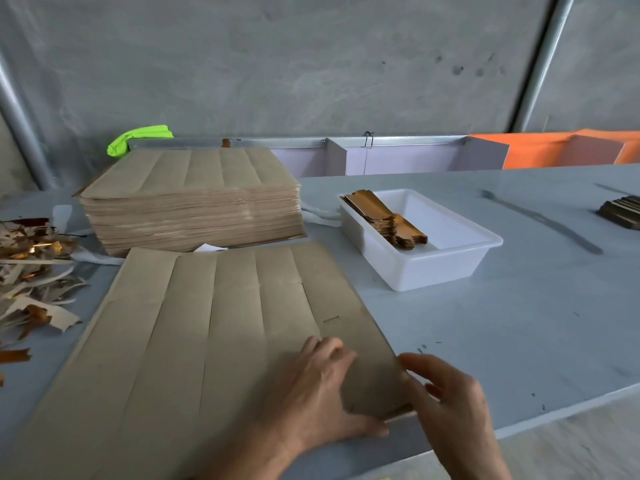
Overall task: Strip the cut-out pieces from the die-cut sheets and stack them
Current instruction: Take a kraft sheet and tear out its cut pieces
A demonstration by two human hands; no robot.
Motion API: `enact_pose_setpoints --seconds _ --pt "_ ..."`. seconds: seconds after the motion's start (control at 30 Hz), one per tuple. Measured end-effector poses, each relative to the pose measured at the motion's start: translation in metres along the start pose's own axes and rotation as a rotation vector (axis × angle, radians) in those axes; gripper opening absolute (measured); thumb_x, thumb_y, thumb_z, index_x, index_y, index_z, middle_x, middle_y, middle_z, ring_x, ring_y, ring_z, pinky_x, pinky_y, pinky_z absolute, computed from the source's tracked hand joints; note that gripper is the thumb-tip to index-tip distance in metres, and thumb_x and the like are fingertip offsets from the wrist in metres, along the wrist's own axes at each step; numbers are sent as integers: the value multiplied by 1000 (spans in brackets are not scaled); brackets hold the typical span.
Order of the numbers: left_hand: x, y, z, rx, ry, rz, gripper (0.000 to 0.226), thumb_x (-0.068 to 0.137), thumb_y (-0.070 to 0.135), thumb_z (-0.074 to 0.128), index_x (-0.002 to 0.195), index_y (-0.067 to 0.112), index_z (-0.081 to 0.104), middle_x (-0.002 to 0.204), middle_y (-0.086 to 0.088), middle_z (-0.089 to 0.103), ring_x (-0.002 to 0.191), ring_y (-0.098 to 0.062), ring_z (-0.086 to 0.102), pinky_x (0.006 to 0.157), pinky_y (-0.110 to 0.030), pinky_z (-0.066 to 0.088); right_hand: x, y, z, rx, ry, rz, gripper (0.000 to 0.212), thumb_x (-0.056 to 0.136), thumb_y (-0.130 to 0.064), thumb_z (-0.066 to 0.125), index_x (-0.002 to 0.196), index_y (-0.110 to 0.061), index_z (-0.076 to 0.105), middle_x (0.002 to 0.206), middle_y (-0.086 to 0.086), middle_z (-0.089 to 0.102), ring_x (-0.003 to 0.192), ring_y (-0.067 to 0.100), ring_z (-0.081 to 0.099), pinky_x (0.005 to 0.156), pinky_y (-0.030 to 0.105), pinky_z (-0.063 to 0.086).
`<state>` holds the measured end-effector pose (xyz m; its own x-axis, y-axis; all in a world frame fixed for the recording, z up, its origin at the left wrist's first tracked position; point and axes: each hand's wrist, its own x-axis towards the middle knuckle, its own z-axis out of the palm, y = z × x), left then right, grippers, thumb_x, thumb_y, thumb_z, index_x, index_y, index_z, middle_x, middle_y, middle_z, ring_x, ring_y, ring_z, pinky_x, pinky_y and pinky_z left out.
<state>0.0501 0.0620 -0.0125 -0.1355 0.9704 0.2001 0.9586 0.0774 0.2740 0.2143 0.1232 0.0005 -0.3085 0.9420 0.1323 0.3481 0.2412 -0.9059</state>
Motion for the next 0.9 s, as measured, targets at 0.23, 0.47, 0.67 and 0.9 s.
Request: enact_pose_setpoints --seconds 0.23,0.47,0.67,0.9 --pt "-3 2 -5 -101 26 -10 84 59 77 62 127 30 52 120 16 45 113 -2 36 94 -19 33 9 -2 -6 352 -52 93 31 80 12 61 76 -16 74 71 3 74 68 14 69 68 31 52" --pt "-4 5 -13 -177 47 -31 89 58 83 54 129 29 53 122 16 48 114 1 39 95 -16 34 8 -6 -10 590 -143 148 22 85 10 55 89 -1 73 85 16 73 80 26 68 75 32 52" --pt "-3 14 -11 -223 96 -83 94 54 92 37 118 27 58 111 16 52 101 0 49 86 -22 43 8 -5 -1 682 -113 162 23 84 12 55 88 -1 73 89 22 71 81 30 63 78 34 52" --pt "-8 9 -14 -390 214 -59 85 60 87 42 109 20 65 95 20 55 79 9 48 71 -7 37 6 -4 -1 649 -84 170 19 86 -1 61 79 -9 76 80 15 71 71 19 62 70 34 49"
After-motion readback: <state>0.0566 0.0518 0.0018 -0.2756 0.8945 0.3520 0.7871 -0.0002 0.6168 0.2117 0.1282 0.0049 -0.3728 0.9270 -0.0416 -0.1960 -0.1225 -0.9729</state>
